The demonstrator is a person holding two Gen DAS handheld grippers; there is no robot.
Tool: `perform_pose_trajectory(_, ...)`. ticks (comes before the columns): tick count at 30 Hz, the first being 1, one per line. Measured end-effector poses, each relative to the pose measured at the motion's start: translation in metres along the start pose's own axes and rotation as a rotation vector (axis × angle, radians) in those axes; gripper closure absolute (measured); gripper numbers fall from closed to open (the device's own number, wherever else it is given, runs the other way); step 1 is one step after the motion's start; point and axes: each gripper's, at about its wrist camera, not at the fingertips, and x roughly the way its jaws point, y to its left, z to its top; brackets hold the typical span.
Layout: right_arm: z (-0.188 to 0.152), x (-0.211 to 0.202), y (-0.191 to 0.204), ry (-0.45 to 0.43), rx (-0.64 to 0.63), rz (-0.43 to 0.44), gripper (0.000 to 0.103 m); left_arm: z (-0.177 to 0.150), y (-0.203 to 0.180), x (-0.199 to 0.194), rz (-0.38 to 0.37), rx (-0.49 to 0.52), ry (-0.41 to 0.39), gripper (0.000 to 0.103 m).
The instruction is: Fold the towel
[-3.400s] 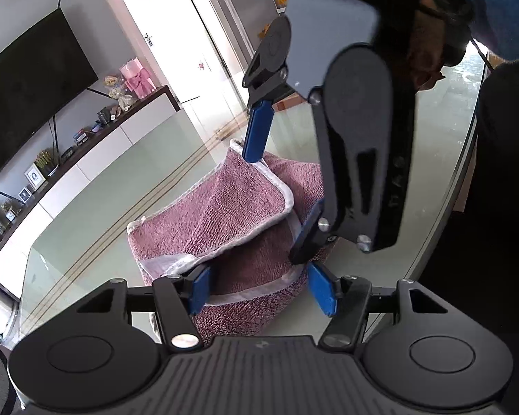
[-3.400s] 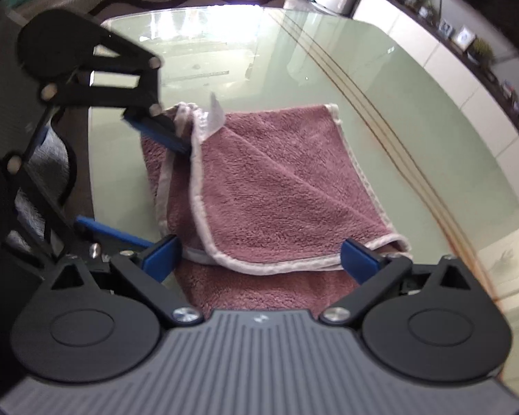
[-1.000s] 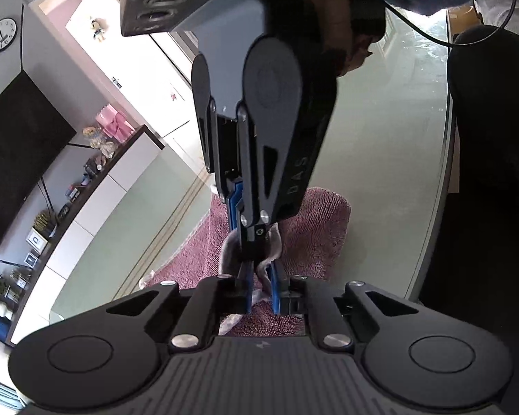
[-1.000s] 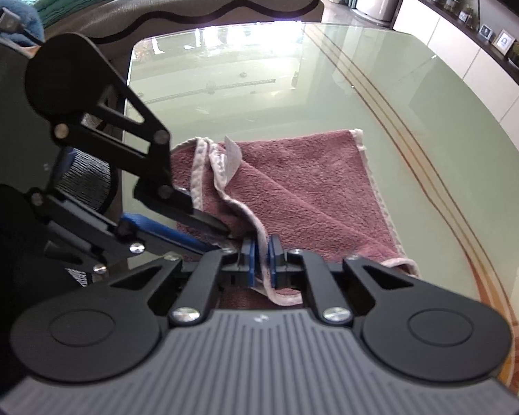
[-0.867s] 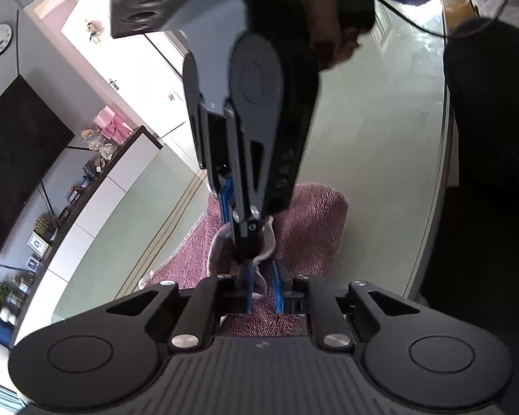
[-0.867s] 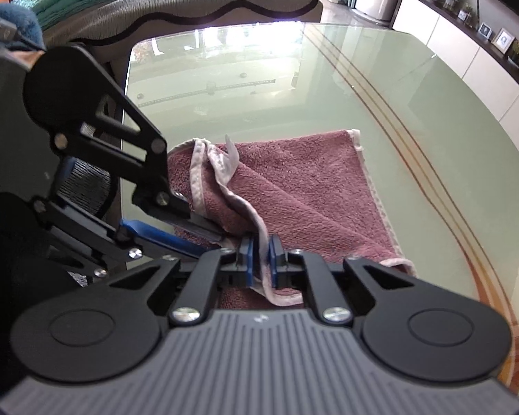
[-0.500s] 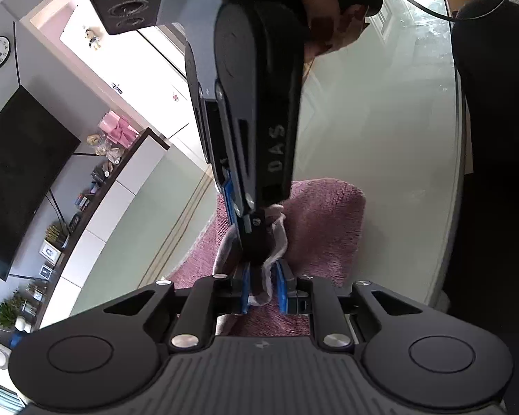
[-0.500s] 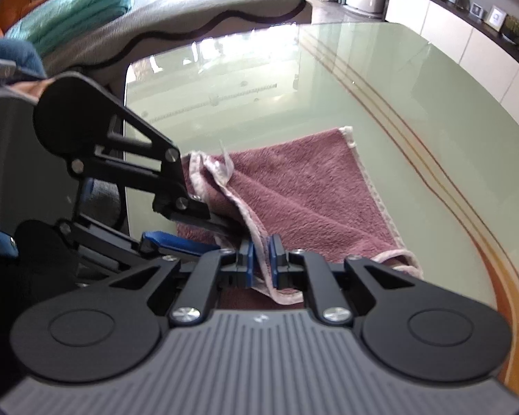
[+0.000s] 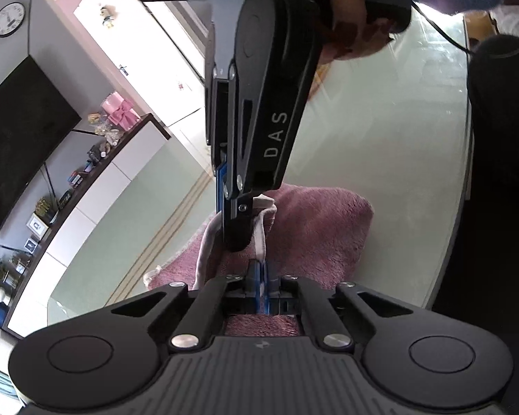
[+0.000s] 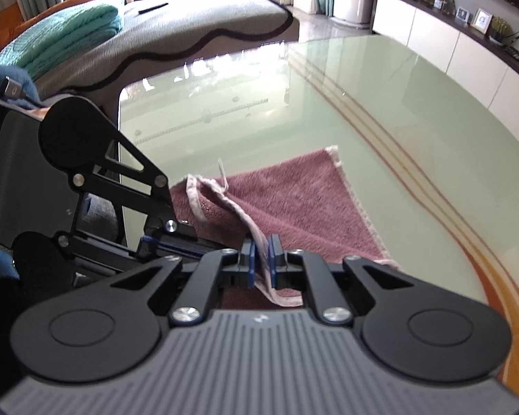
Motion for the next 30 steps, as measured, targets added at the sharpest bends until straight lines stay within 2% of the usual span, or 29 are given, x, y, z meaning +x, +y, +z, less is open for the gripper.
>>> perform_pose_trajectory(4,0.002,-0.009,-0.008,-0.028,0.038,-0.029,0.096,0.002,0.002,-0.013,0.002,-0.009,-0.017,0.102)
perform_pose_trajectory(8,0.001,-0.012,-0.01,-0.023,0.021,-0.113,0.097,0.001,0.004,-0.019,0.001,-0.001,-0.019,0.102)
perform_pose_trajectory(13,0.002,-0.012,-0.013,-0.027,0.005,-0.196,0.098,0.003,0.018,-0.031,0.045,-0.006,-0.027,0.101)
perform_pose_trajectory(19,0.008,-0.013,-0.017,-0.022,-0.035,-0.282,0.099,0.004,0.053,-0.045,0.164,-0.024,-0.011,0.101)
perform_pose_trajectory(25,0.01,-0.036,-0.032,-0.036,-0.018,-0.359,0.102,0.009,0.088,-0.051,0.259,-0.007,-0.006,0.101)
perform_pose_trajectory(27,0.008,-0.047,-0.038,-0.043,0.008,-0.358,0.101,0.011,0.096,-0.053,0.27,-0.015,-0.006,0.101)
perform_pose_trajectory(30,0.002,-0.058,-0.038,-0.053,0.026,-0.314,0.1,0.012,0.097,-0.057,0.219,-0.035,-0.009,0.101)
